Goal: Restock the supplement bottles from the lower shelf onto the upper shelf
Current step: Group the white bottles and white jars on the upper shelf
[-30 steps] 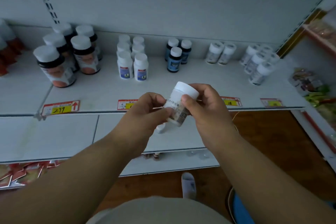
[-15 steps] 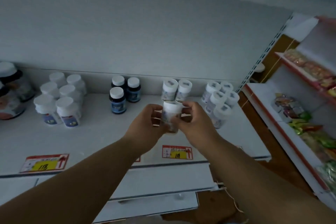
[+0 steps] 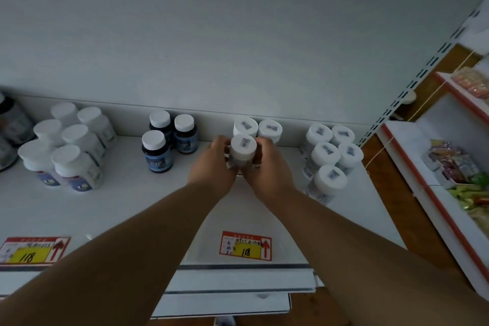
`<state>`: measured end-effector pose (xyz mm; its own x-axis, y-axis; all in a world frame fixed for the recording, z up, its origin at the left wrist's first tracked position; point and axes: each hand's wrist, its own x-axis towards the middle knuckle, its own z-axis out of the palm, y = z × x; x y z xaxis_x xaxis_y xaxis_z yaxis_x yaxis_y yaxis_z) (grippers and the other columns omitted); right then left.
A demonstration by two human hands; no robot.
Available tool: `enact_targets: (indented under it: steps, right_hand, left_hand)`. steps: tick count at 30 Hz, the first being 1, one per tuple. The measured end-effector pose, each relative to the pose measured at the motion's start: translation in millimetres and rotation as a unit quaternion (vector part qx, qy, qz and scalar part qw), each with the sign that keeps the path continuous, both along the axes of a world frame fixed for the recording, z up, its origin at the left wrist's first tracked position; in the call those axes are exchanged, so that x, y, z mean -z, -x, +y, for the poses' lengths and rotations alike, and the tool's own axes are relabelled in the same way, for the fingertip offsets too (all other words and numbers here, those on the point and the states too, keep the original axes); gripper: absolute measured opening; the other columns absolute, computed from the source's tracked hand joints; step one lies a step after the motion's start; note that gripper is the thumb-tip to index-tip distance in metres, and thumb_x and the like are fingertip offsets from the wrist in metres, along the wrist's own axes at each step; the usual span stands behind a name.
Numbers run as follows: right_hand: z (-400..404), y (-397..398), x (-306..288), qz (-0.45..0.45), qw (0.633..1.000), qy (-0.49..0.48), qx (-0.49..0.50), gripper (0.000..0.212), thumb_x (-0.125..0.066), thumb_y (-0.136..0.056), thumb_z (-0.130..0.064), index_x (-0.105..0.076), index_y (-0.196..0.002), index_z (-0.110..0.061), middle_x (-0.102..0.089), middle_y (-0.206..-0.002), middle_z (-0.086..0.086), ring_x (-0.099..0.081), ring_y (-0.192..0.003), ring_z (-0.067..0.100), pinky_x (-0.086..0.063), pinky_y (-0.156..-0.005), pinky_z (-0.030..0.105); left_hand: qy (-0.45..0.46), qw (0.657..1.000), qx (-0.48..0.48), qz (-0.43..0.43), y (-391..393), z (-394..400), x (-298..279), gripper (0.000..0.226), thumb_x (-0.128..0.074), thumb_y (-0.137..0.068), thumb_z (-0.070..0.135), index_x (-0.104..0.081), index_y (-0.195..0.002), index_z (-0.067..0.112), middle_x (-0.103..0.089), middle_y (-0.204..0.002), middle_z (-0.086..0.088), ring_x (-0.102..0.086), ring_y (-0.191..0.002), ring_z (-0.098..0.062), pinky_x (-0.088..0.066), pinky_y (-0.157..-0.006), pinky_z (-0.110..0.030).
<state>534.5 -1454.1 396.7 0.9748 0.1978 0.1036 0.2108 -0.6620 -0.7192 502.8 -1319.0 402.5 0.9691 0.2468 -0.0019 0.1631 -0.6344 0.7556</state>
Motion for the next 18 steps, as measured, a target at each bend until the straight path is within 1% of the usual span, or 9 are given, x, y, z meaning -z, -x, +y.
enact_targets:
  steps: [2, 3, 6, 8, 10, 14, 18]
  right_hand:
    - [1, 1, 1, 0.003, 1.0, 0.006, 0.017, 0.044, -0.072, -0.083, -0.039, -0.051, -0.119, -0.026, -0.065, -0.114, -0.004, -0.063, -0.101, 0.017, -0.054, -0.081, 0.038]
    - [1, 3, 1, 0.001, 1.0, 0.005, 0.027, 0.047, -0.072, -0.082, -0.039, -0.05, -0.121, -0.026, -0.064, -0.116, -0.004, -0.063, -0.103, 0.016, -0.054, -0.083, 0.039]
    - [-2, 21, -4, -0.008, 0.999, 0.006, 0.045, 0.06, -0.075, -0.082, -0.032, -0.045, -0.134, -0.021, -0.057, -0.129, -0.002, -0.058, -0.112, 0.014, -0.051, -0.091, 0.036]
    - [-5, 38, -10, -0.013, 0.998, 0.009, 0.06, 0.066, -0.076, -0.083, -0.03, -0.042, -0.139, -0.02, -0.054, -0.13, -0.001, -0.056, -0.111, 0.014, -0.05, -0.093, 0.034]
    - [-2, 61, -18, -0.021, 0.998, 0.011, 0.067, 0.07, -0.076, -0.084, -0.027, -0.038, -0.142, -0.02, -0.052, -0.129, 0.0, -0.055, -0.109, 0.012, -0.05, -0.092, 0.032]
    - [22, 118, -31, -0.036, 0.997, -0.012, 0.07, 0.068, -0.073, -0.087, -0.026, -0.036, -0.144, -0.02, -0.051, -0.129, -0.001, -0.053, -0.105, 0.007, -0.051, -0.092, 0.03]
    - [72, 188, -37, -0.041, 0.996, -0.051, 0.063, 0.065, -0.073, -0.087, -0.025, -0.039, -0.143, -0.023, -0.051, -0.125, -0.003, -0.054, -0.103, 0.006, -0.051, -0.091, 0.029]
  left_hand:
    - [-0.004, 1.0, 0.0, 0.01, 0, 0, -1, 0.046, -0.073, -0.084, 0.028, -0.046, -0.122, 0.03, -0.063, -0.116, 0.007, -0.063, -0.102, -0.017, -0.055, -0.086, -0.04]
    - [-0.002, 1.0, -0.001, 0.016, 2, 1, -2, 0.049, -0.074, -0.083, 0.027, -0.046, -0.124, 0.028, -0.062, -0.117, 0.007, -0.062, -0.102, -0.016, -0.054, -0.087, -0.038]
    - [0.001, 1.0, -0.005, 0.024, 20, 8, -1, 0.058, -0.074, -0.083, 0.022, -0.045, -0.133, 0.025, -0.059, -0.121, 0.006, -0.058, -0.103, -0.014, -0.052, -0.089, -0.033]
    - [0.0, 1.0, 0.007, 0.02, 40, 16, -4, 0.056, -0.073, -0.085, 0.021, -0.045, -0.133, 0.027, -0.058, -0.12, 0.009, -0.057, -0.102, -0.011, -0.05, -0.088, -0.028]
    - [-0.003, 1.0, 0.025, 0.0, 63, 24, -10, 0.053, -0.072, -0.085, 0.02, -0.046, -0.131, 0.029, -0.058, -0.117, 0.01, -0.057, -0.099, -0.008, -0.049, -0.085, -0.026]
    - [-0.021, 0.996, 0.069, -0.05, 111, 48, -27, 0.053, -0.072, -0.086, 0.02, -0.047, -0.132, 0.028, -0.056, -0.117, 0.013, -0.055, -0.098, -0.005, -0.044, -0.083, -0.019]
    - [-0.017, 0.993, 0.088, -0.083, 175, 96, -33, 0.055, -0.074, -0.084, 0.016, -0.049, -0.131, 0.028, -0.058, -0.115, 0.013, -0.056, -0.095, -0.002, -0.036, -0.076, -0.005]
